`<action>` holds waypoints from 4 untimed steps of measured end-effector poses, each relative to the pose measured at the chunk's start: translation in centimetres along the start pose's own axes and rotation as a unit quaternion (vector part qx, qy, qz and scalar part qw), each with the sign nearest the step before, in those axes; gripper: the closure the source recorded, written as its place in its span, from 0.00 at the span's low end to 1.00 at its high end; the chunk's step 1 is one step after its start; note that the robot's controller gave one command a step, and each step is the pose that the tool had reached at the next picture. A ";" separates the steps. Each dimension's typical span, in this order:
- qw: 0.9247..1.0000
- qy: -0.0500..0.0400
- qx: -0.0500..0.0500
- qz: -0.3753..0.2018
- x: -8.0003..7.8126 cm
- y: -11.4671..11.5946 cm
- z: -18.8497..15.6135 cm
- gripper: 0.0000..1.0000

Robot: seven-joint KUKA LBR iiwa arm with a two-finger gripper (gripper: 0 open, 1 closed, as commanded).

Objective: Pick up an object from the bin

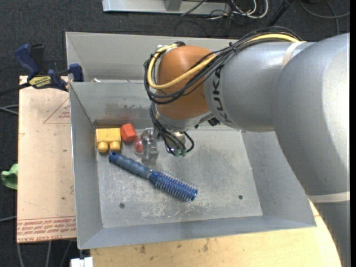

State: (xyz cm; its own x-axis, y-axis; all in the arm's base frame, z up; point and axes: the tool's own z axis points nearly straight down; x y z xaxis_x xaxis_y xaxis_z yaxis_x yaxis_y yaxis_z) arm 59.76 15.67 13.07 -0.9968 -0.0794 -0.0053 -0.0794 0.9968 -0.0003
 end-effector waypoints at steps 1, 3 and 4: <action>1.000 0.001 -0.001 -0.001 0.1 0.2 0.1 0.00; 1.000 0.000 0.000 -0.027 -0.8 -7.8 6.0 0.00; 1.000 0.002 -0.001 -0.028 -0.7 -7.4 6.1 1.00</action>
Offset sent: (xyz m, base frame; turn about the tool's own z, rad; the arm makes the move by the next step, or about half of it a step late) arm 0.0000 0.0000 0.0000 0.0000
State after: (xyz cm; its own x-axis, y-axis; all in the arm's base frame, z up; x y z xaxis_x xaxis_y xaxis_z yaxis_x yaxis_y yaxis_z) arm 61.06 8.31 6.95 -0.9908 -0.1353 -0.0017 -0.1353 0.9908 0.0013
